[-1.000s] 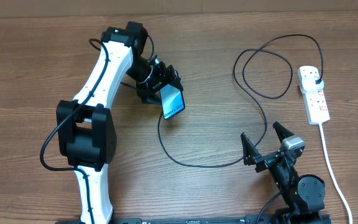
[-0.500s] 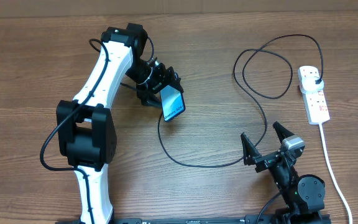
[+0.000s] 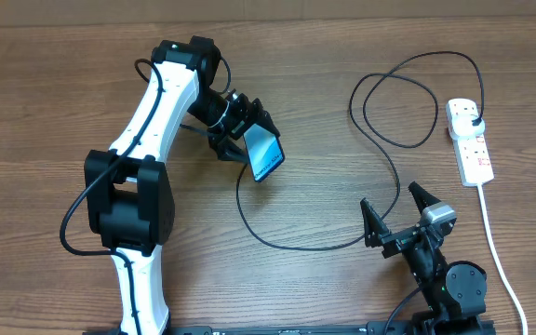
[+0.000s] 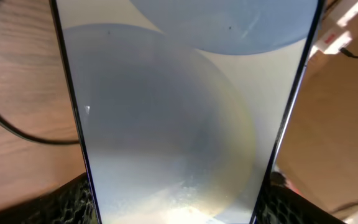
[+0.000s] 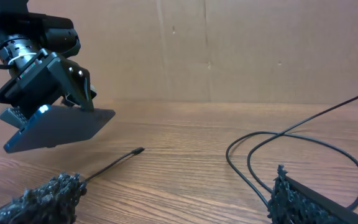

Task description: Plug charger to phone and switch on socket

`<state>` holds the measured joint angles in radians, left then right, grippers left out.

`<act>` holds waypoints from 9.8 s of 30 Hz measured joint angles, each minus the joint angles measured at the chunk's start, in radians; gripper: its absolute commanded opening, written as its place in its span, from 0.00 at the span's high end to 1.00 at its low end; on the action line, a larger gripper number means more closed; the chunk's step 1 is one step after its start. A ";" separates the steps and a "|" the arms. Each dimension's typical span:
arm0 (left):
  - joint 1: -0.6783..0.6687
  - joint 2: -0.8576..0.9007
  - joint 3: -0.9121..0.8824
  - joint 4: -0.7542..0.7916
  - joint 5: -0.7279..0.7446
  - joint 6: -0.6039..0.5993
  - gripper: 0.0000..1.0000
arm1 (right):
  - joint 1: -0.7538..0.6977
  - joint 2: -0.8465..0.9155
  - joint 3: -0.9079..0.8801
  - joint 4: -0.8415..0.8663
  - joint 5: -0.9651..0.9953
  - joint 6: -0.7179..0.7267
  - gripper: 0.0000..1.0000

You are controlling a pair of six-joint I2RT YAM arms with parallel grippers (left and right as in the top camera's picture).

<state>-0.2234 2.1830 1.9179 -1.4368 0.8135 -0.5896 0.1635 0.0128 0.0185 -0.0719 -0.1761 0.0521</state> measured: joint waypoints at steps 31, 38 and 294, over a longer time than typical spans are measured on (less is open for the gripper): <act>0.000 0.000 0.000 -0.004 0.309 -0.280 0.28 | 0.000 0.000 0.000 0.000 0.000 0.000 0.00; 0.000 0.000 0.000 -0.003 0.370 -0.340 0.28 | 0.000 0.000 0.000 0.000 0.000 0.000 0.00; -0.116 0.002 0.008 0.532 0.286 -0.150 0.00 | -0.068 1.304 0.577 0.270 -0.299 1.099 0.96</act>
<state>-0.3389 2.1845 1.9255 -0.9047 1.1000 -0.7399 0.0959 1.3167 0.5957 0.1982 -0.4751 1.1507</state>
